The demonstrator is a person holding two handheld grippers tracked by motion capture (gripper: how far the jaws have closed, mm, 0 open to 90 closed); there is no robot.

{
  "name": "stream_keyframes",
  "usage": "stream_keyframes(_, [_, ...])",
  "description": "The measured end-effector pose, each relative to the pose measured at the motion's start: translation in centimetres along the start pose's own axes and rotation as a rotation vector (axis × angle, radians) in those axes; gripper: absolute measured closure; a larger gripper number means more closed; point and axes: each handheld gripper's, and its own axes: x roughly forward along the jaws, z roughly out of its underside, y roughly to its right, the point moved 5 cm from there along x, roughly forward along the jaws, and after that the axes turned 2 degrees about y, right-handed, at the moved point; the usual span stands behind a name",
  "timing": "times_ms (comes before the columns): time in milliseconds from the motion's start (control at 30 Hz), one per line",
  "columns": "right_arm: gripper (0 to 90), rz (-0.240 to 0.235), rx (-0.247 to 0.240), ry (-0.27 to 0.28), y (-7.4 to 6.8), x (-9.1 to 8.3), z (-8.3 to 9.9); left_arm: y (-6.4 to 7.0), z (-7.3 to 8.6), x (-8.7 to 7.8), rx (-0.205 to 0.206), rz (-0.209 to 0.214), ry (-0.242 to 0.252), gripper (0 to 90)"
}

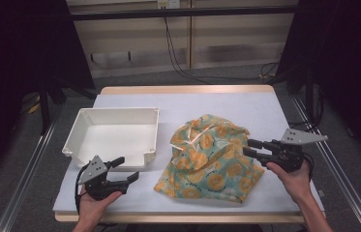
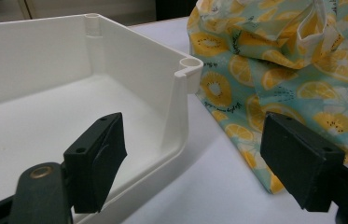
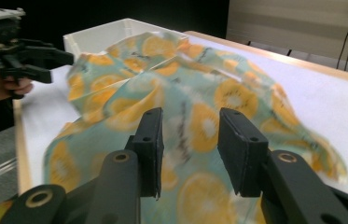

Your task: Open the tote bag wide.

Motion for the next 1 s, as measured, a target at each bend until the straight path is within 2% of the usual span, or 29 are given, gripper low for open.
stream_keyframes(33, [60.9,-0.006,0.004,-0.005,0.2,0.4,-0.2,0.0,0.0,0.0,-0.004,0.009,0.012,22.1])
stream_keyframes(133, [59.9,-0.005,-0.003,-0.026,0.8,1.6,-0.7,-0.3,0.0,0.0,-0.012,-0.003,0.008,21.3])
stream_keyframes(300, [61.1,0.019,0.013,-0.046,2.5,3.1,-0.8,-0.6,0.0,0.0,-0.012,-0.007,0.006,20.7])
stream_keyframes(467, [54.6,0.047,0.009,-0.084,4.0,4.7,-1.0,-0.7,0.1,0.0,-0.027,-0.014,0.004,20.7])
stream_keyframes(600, [52.7,0.053,0.002,-0.114,5.0,5.8,-1.0,-0.8,0.1,0.1,-0.029,-0.007,0.008,20.5])
stream_keyframes(633, [52.7,0.053,0.002,-0.114,5.0,5.8,-1.0,-0.7,0.1,0.2,-0.032,-0.017,0.008,20.5])
stream_keyframes(667, [51.7,0.068,-0.003,-0.127,5.5,6.3,-0.9,-0.7,0.1,0.2,-0.037,-0.012,0.008,20.2])
stream_keyframes(733, [51.5,0.076,-0.005,-0.132,5.9,6.7,-0.8,-0.7,0.1,0.2,-0.022,-0.009,0.0,20.1])
stream_keyframes(900, [48.7,0.098,-0.017,-0.159,6.8,7.9,-1.0,-0.7,0.1,0.2,-0.02,-0.015,-0.003,19.9])
stream_keyframes(1000, [48.3,0.09,-0.019,-0.174,7.0,8.4,-0.9,-0.9,0.1,0.1,-0.017,-0.021,0.0,19.9])
